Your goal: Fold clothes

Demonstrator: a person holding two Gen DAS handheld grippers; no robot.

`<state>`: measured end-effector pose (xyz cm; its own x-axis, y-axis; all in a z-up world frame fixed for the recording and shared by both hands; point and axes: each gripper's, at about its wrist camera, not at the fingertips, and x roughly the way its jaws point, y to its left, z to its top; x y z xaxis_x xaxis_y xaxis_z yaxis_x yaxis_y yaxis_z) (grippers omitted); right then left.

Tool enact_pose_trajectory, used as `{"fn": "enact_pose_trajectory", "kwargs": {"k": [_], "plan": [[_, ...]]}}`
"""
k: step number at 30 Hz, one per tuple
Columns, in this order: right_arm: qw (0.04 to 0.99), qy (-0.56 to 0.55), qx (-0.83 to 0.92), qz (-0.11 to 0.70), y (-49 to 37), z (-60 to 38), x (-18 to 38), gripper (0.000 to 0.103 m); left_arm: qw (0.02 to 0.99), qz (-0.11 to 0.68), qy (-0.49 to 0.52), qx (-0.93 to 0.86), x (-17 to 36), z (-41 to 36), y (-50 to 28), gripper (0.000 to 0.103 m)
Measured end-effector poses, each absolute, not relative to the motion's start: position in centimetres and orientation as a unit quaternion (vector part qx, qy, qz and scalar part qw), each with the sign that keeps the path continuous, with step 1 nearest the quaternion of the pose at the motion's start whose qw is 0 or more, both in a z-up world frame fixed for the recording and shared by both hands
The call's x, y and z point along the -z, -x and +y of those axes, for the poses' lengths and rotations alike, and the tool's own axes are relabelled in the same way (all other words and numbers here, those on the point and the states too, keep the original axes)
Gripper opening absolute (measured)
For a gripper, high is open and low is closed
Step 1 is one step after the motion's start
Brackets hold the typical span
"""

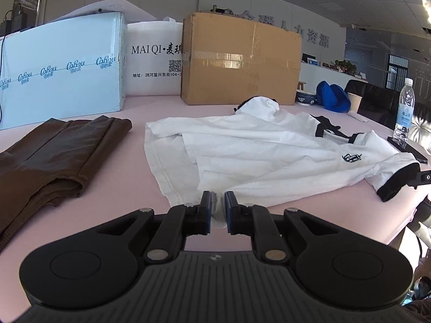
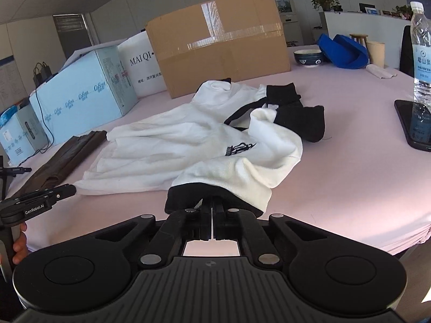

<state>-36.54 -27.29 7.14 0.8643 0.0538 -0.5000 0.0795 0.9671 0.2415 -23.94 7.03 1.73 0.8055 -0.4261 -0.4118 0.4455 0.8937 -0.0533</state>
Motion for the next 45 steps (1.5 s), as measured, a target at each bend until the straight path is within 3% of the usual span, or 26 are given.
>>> {"fn": "enact_pose_trajectory", "kwargs": {"k": [6, 8, 9, 10, 11, 12, 14, 19, 24, 26, 28, 34, 45], "plan": [[0.959, -0.136, -0.030, 0.246, 38.3, -28.9, -9.5, 0.001, 0.966, 0.173, -0.034, 0.190, -3.5, 7.8, 23.4, 0.010], [0.958, -0.118, -0.036, 0.259, 38.6, -28.3, -9.1, 0.007, 0.969, 0.166, -0.041, 0.180, -3.9, 8.0, 23.2, 0.010], [0.957, -0.107, -0.039, 0.268, 38.6, -27.9, -8.7, 0.028, 0.970, 0.165, -0.044, 0.175, -4.0, 8.2, 23.0, 0.010], [0.955, -0.099, -0.039, 0.275, 38.5, -27.4, -8.1, 0.065, 0.971, 0.165, -0.047, 0.168, -3.9, 8.2, 22.8, 0.010], [0.955, -0.089, -0.041, 0.278, 38.5, -27.0, -7.5, 0.078, 0.972, 0.166, -0.049, 0.159, -3.8, 8.2, 22.7, 0.010], [0.957, -0.074, -0.045, 0.277, 38.5, -26.5, -6.9, 0.082, 0.973, 0.166, -0.051, 0.150, -3.6, 8.3, 22.6, 0.009], [0.959, -0.041, -0.034, 0.277, 38.4, -25.4, -5.9, 0.082, 0.976, 0.164, -0.059, 0.133, -3.2, 8.3, 22.6, 0.009], [0.960, -0.034, -0.015, 0.278, 36.9, -24.9, -4.2, 0.069, 0.968, 0.197, -0.039, 0.152, -2.5, 9.0, 22.1, 0.009], [0.968, -0.065, 0.001, 0.243, 34.8, -24.7, -3.0, 0.069, 0.970, 0.194, -0.038, 0.142, -2.5, 8.8, 23.5, 0.012], [0.970, -0.091, 0.019, 0.225, 34.1, -24.8, -2.8, 0.060, 0.969, 0.187, -0.046, 0.157, -2.6, 8.2, 24.2, 0.025], [0.968, -0.115, 0.046, 0.217, 33.4, -24.9, -2.6, 0.041, 0.964, 0.174, -0.058, 0.194, -2.6, 6.8, 25.0, 0.036], [0.965, -0.109, 0.061, 0.229, 33.9, -25.4, -2.7, 0.011, 0.965, 0.177, -0.083, 0.174, -2.1, 3.2, 24.2, 0.038], [0.967, -0.152, 0.036, 0.200, 35.3, -27.0, -1.8, 0.005, 0.952, 0.228, -0.090, 0.186, -0.1, 1.7, 23.0, 0.038]]}}
